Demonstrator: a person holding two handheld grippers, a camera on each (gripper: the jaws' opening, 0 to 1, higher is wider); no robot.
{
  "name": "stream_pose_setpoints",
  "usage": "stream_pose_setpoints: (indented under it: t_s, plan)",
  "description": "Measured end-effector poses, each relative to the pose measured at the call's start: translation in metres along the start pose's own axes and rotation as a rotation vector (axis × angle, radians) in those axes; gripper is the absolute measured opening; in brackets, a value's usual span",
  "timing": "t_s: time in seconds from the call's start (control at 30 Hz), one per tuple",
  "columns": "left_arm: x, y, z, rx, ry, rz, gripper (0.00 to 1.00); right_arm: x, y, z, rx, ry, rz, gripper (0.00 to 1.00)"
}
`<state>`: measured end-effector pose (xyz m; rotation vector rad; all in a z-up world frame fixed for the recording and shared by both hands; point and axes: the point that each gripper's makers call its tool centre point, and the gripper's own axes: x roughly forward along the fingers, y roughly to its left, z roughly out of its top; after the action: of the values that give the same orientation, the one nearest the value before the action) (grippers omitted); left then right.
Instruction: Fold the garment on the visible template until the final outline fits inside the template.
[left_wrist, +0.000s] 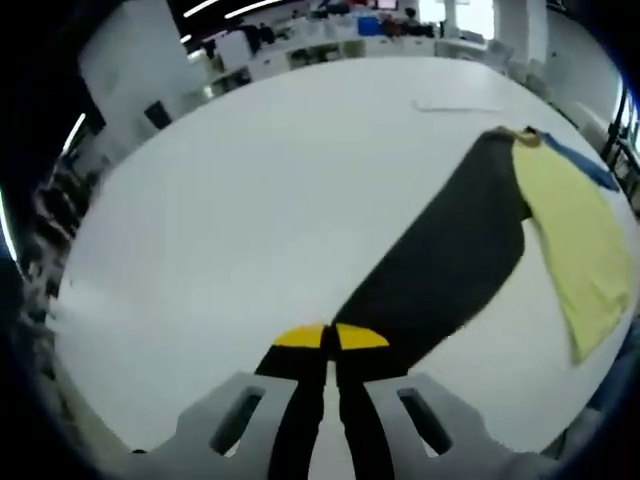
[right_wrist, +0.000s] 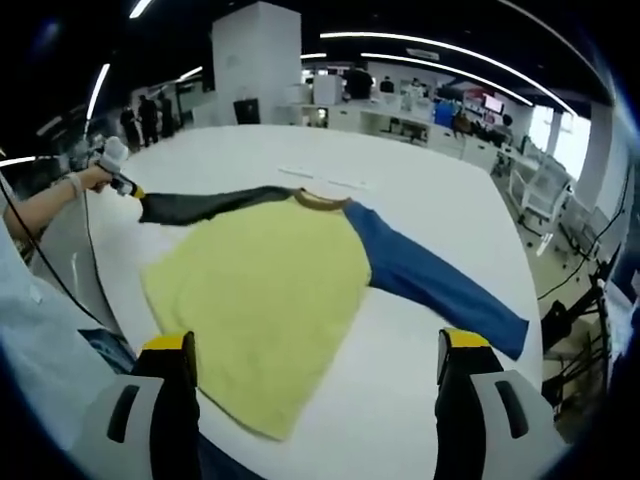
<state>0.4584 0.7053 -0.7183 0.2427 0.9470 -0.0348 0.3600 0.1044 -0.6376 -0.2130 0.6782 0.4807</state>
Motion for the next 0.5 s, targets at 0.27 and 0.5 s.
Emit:
stream_pose_setpoints:
  t_s: [0.27,0.5]
  plan:
    - [0.013,0.010,0.005,0.032,0.002,0.046,0.00,-0.002,-0.006,0.001,0.010,0.004,-0.025,1.00]
    - [0.021,0.024,0.017,0.054,-0.036,0.104,0.00,-0.001,-0.005,0.001,0.013,0.013,-0.034,1.00]
